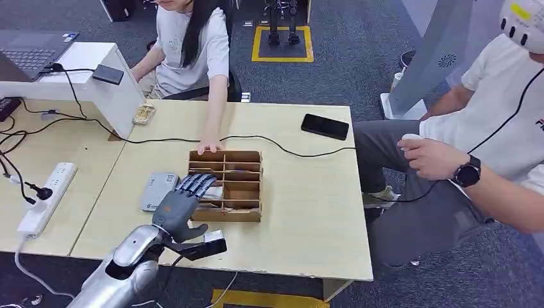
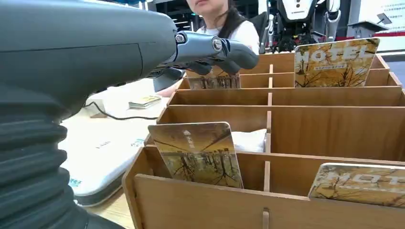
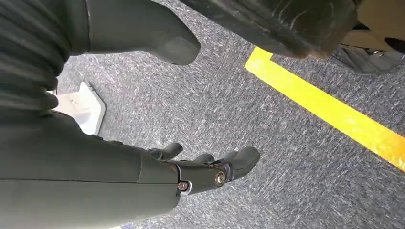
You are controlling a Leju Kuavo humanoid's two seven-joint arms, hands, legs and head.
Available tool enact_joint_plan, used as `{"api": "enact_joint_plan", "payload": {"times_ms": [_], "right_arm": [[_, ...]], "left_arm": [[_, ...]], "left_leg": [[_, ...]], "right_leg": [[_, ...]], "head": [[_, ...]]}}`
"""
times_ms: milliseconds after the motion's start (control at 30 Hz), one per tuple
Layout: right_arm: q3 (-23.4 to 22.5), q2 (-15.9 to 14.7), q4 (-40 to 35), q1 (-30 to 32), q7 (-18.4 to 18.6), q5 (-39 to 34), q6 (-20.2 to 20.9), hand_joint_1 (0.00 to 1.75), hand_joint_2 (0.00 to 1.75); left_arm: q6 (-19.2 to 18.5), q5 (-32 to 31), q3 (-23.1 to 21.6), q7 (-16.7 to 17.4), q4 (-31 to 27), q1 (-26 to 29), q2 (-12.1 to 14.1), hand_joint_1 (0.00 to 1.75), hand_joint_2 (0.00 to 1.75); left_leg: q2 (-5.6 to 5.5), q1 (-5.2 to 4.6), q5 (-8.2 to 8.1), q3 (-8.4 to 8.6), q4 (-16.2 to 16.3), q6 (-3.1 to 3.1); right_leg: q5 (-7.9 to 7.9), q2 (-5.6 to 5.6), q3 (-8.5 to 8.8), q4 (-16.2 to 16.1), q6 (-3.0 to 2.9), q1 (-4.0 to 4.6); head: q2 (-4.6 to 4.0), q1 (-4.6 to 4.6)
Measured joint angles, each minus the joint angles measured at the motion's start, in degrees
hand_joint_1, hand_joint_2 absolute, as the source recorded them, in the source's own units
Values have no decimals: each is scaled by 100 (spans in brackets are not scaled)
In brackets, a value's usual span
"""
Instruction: Pass the card to the sensor for recognition and then transmit it.
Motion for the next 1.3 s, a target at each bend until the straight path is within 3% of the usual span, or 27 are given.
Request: {"api": "enact_joint_plan", "payload": {"times_ms": [300,367,1100,1300], "right_arm": [[2,0,0,0,-2,0,0,0,175],[2,2,0,0,-9,0,0,0,175],[2,0,0,-3,-46,4,-7,0,175],[2,0,0,-3,-52,0,0,0,175]], "left_arm": [[0,9,4,7,0,-3,-2,0,175],[-7,7,7,9,4,-3,-2,175,175],[-9,-59,92,57,107,-36,26,175,175],[-68,105,111,-70,92,-74,122,175,175]], "left_leg": [[0,0,0,0,0,0],[0,0,0,0,0,0],[2,0,-2,-1,0,2],[2,1,-2,0,0,1]], "right_leg": [[0,0,0,0,0,0],[0,0,0,0,0,0],[-2,2,-1,0,1,0],[-2,2,-2,0,1,1]], "head": [[0,0],[0,0],[0,0],[0,0]]}}
